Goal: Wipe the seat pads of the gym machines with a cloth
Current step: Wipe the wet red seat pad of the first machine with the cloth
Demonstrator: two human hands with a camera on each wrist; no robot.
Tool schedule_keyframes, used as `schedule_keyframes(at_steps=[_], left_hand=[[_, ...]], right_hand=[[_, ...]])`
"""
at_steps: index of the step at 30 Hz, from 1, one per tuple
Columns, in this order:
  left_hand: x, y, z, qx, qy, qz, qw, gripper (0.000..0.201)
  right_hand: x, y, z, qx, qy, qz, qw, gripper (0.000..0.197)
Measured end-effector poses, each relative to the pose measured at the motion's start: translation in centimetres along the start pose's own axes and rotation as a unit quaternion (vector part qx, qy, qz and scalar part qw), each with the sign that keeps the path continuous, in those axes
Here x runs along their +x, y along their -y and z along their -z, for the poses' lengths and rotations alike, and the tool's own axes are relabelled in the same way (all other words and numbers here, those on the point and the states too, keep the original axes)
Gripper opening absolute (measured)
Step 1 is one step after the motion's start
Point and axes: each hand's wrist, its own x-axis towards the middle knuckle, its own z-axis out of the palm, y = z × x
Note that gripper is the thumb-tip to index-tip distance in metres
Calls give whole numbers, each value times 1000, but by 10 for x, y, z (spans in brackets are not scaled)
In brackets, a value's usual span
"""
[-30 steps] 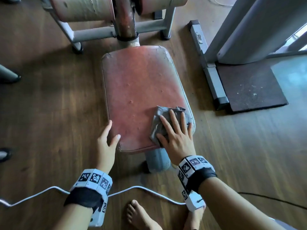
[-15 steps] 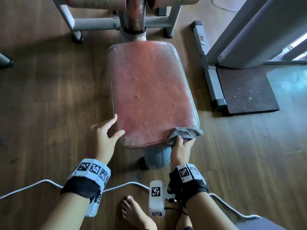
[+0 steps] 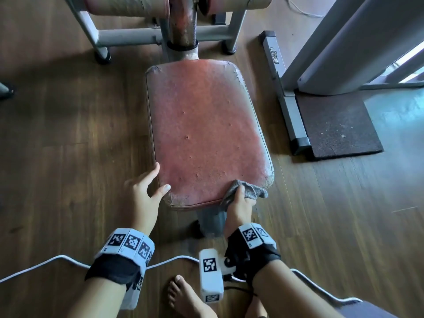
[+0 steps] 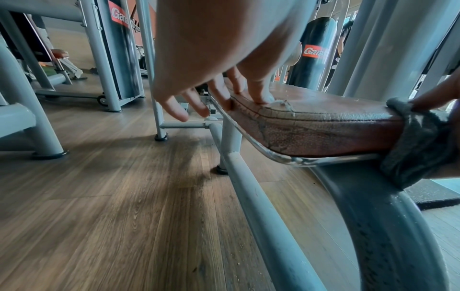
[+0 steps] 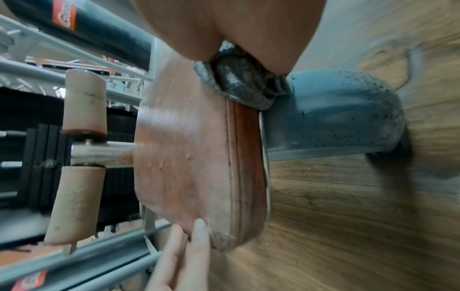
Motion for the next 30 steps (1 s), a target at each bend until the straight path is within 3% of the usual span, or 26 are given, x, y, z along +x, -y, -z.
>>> schedule_keyframes(at_steps=[3,7,13,17,18,21,26,30], left_hand=[[-1,-5,0,-27,4,9,1000,54],[-3,-9,-3,-50,3,25,998,54],[-4,-4,-8,-78,5,31,996,56],[-4,-5,-10,-86,7,33,996,57],[-4,-4,-10,-87,6,33,996,57],[-4,-2,-12,-89,5,34,995,57],[-5,-4,-12,-83,-3,35,996,57],[-3,-6,-13,-85,6,53,995,57]], right_hand=[[18,22,7,35,-23,5,999,53],[15,34,10,59,-60,12,996,57],[-23,-2,-11,14,-9,15,1000,63],[-2,9,-9,47,-31,-7,998,100],[6,14,-6,59,-44,-16,997,101],[3,22,3,63,-53,-3,997,73],[-46,-11,-18,15,6,14,1000,67],[-18,9,-8,9,-40,20,999,54]])
